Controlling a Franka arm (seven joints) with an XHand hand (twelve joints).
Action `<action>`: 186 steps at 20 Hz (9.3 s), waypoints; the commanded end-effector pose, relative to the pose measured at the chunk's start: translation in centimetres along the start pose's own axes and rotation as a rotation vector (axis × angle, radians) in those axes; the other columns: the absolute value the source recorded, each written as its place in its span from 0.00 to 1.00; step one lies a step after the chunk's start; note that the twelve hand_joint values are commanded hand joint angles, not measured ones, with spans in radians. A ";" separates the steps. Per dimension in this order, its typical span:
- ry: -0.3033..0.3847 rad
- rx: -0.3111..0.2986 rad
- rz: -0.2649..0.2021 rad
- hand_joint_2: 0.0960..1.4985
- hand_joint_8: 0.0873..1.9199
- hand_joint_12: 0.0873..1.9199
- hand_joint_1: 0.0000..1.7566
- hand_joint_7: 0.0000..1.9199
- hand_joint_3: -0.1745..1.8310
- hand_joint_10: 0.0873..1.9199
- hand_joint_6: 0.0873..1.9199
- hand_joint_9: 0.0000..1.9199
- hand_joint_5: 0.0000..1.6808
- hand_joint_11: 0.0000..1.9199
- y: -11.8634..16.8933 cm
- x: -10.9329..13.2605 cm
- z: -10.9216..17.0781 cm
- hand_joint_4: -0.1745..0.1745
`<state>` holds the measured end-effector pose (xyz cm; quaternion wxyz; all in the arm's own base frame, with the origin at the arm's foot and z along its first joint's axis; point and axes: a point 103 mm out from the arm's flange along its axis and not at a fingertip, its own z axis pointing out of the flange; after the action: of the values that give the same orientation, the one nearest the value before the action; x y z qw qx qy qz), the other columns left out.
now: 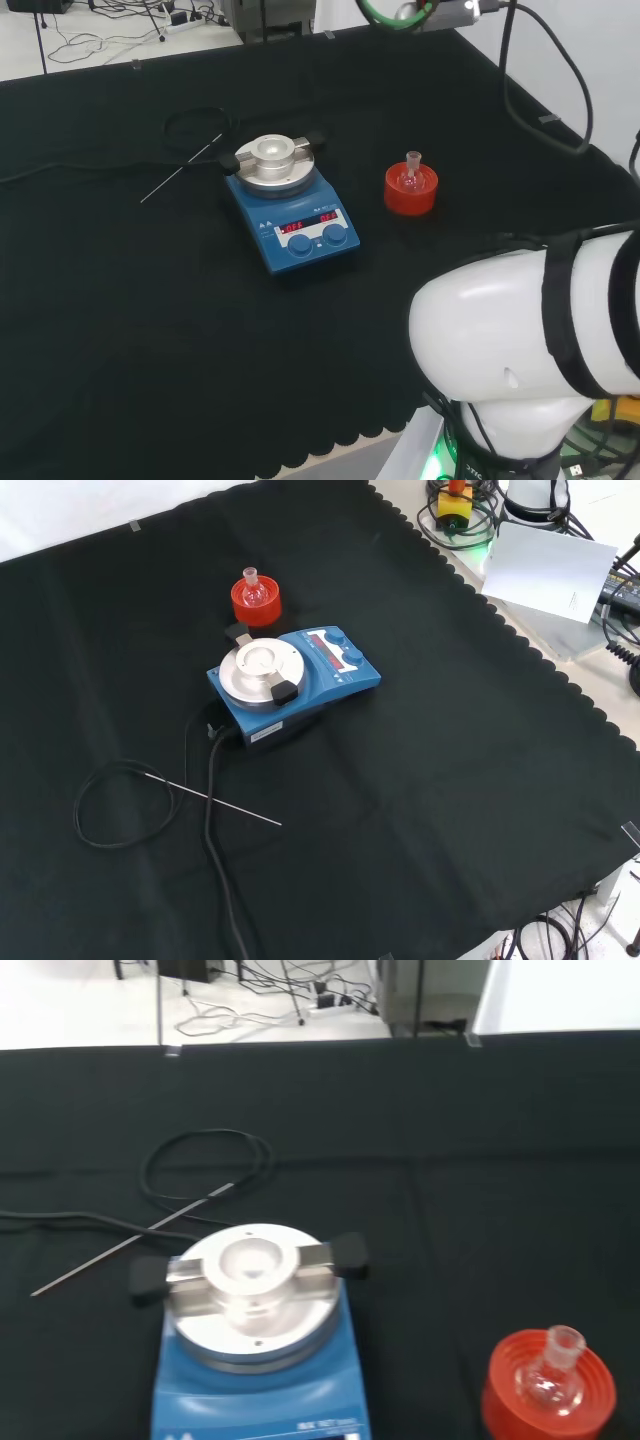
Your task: Pick up the round-bottom flask.
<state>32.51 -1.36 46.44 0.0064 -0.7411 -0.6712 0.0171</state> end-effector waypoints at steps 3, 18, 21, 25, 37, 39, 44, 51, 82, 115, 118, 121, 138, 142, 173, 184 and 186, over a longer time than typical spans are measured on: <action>0.067 0.060 0.122 0.80 0.29 0.71 0.15 0.04 0.24 0.34 0.17 0.11 0.23 0.00 4.2 -8.9 5.8 0.40; 0.175 0.150 0.166 0.80 0.30 0.71 0.18 0.04 0.24 0.34 0.17 0.11 0.24 0.00 12.3 -15.4 14.8 0.38; 0.177 0.172 0.165 0.80 0.30 0.70 0.18 0.05 0.23 0.34 0.17 0.11 0.25 0.00 12.8 -15.3 16.3 0.37; 0.179 0.194 0.165 0.80 0.30 0.70 0.18 0.05 0.23 0.34 0.17 0.11 0.25 0.00 13.4 -14.9 18.0 0.37; 0.120 0.146 0.176 0.58 0.32 0.72 0.46 0.10 0.28 0.33 0.25 0.19 0.36 0.03 13.1 -14.0 21.7 0.32; 0.119 0.154 0.182 0.49 0.33 0.72 0.50 0.12 0.36 0.33 0.29 0.22 0.39 0.05 12.9 -13.9 22.5 0.32; 0.130 0.166 0.200 0.42 0.35 0.72 0.52 0.15 0.42 0.33 0.33 0.25 0.42 0.07 12.6 -13.7 24.7 0.31; 0.104 0.163 0.217 0.38 0.36 0.72 0.52 0.17 0.41 0.34 0.34 0.26 0.42 0.08 12.7 -12.1 26.0 0.32; 0.125 0.223 0.226 0.36 0.37 0.72 0.53 0.18 0.41 0.33 0.38 0.27 0.36 0.07 13.2 -15.4 31.7 0.33; 0.125 0.245 0.214 0.34 0.37 0.73 0.52 0.15 0.40 0.34 0.31 0.24 0.25 0.05 14.2 -15.8 33.8 0.35; 0.123 0.243 0.214 0.34 0.37 0.73 0.52 0.15 0.40 0.34 0.31 0.24 0.27 0.05 14.2 -15.1 33.8 0.35; 0.132 0.245 0.207 0.34 0.37 0.73 0.52 0.15 0.40 0.34 0.31 0.24 0.28 0.05 14.3 -15.5 33.8 0.35; 0.112 0.252 0.203 0.35 0.38 0.73 0.52 0.16 0.40 0.35 0.39 0.25 0.45 0.06 14.7 -15.7 34.0 0.35; 0.093 0.246 0.211 0.35 0.37 0.73 0.52 0.16 0.40 0.34 0.40 0.25 0.46 0.06 14.8 -14.6 34.0 0.34; 0.016 0.270 0.172 0.44 0.35 0.69 0.62 0.23 0.42 0.29 0.45 0.34 0.68 0.13 15.9 -13.7 28.9 1.00; -0.036 0.300 0.132 0.43 0.34 0.70 0.62 0.23 0.42 0.29 0.45 0.34 0.68 0.13 16.3 -10.4 22.7 1.00; -0.051 0.295 0.122 0.43 0.34 0.70 0.62 0.22 0.42 0.29 0.45 0.34 0.68 0.13 16.2 -9.8 21.9 1.00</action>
<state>46.55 -14.82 21.56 0.1144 -0.7789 -0.6040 0.1241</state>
